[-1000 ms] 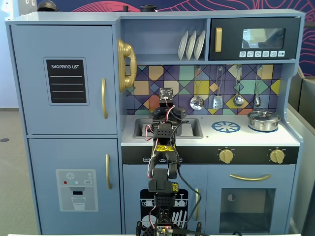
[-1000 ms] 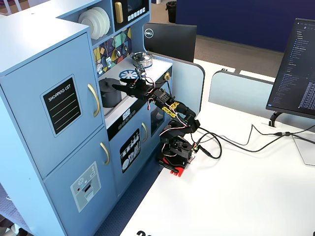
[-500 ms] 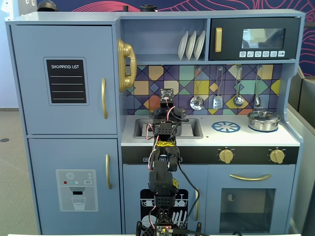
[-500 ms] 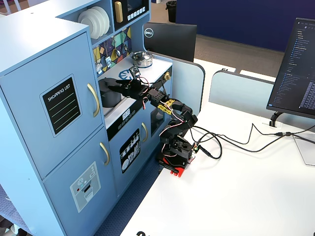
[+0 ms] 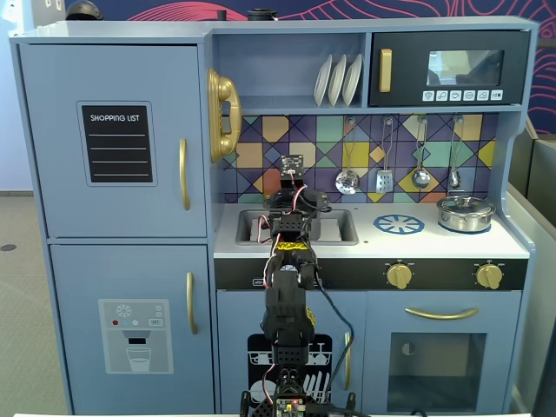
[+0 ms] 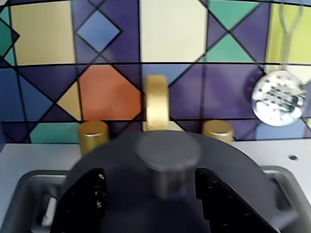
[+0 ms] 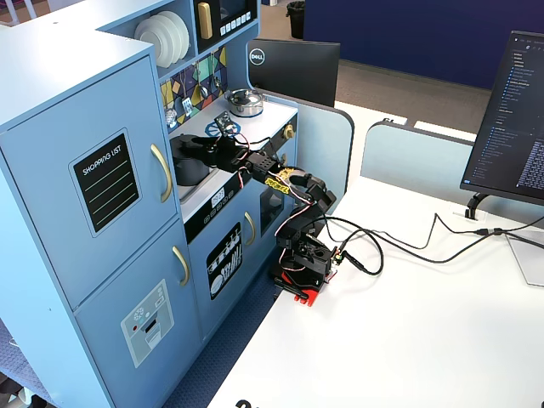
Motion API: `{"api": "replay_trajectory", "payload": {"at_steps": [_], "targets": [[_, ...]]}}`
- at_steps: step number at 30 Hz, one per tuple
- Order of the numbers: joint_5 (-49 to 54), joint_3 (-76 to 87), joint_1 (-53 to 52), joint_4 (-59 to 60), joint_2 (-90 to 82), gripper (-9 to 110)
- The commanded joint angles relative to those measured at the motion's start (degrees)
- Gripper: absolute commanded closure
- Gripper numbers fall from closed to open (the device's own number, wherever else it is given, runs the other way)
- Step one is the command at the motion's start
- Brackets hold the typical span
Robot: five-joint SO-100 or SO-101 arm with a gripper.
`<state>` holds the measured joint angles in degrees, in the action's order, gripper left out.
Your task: Take off the lid from the gray recipient and place it on the counter
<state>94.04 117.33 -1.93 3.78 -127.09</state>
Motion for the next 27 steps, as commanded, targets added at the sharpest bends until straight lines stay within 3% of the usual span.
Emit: {"api": "replay_trajectory", "payload": {"at_steps": [1, 13, 19, 27], "targets": [[0.4, -4.7, 0.3, -2.8, 1.8, 88], [0.4, -6.6, 0.5, -5.0, 5.4, 91], [1.1, -7.0, 0.7, -5.8, 6.5, 101], [-0.3, -8.1, 0.8, -8.4, 7.0, 101]]}}
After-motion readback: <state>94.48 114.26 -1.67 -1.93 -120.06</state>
